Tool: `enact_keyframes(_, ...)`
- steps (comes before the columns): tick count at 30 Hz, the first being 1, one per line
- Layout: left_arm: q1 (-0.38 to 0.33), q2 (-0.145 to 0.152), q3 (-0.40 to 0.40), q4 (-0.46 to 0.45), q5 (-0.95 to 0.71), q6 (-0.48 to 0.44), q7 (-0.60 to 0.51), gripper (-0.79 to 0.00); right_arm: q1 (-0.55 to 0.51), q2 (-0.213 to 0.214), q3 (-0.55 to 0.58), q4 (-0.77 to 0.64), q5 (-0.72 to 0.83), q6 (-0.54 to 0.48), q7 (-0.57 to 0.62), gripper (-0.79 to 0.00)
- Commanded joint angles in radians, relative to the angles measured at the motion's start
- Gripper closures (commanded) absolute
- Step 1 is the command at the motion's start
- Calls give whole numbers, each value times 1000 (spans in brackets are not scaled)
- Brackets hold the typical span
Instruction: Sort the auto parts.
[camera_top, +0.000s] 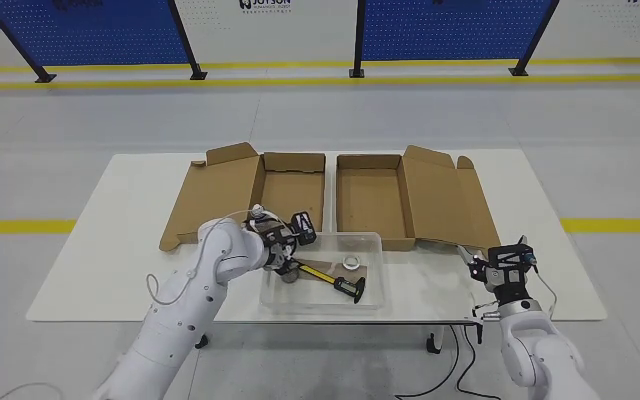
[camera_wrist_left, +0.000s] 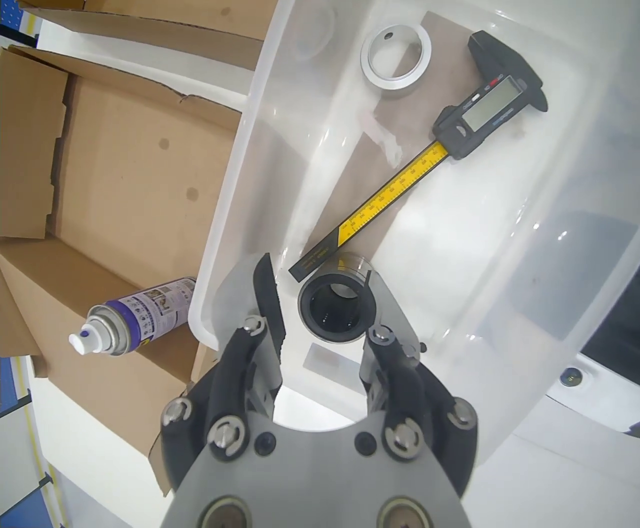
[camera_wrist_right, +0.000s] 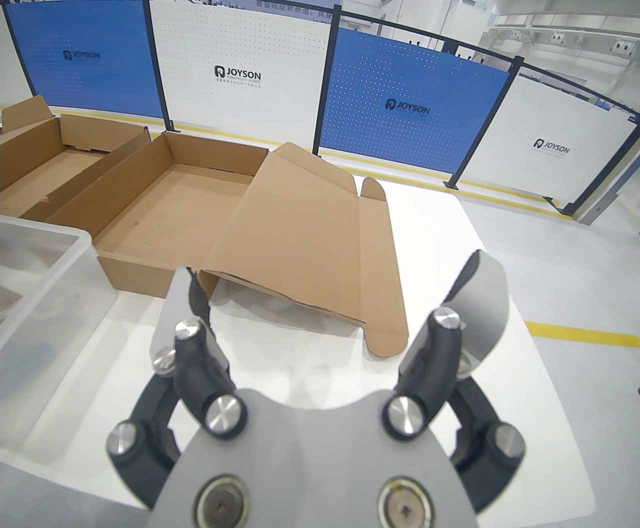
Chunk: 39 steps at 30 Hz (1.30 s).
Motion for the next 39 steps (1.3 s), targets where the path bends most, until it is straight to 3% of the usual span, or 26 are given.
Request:
enact_keyframes(1,-7,1,7,10,5,1,-4,-339,0,0,0,0,0,0,0,-785)
enact_keyframes(19,-64,3,75,88,8,13,-13,-262,0,0,0,0,0,0,0,-785)
enact_keyframes(39,-99,19,119,97,-11,37,-40,-228,0,0,0,0,0,0,0,-785)
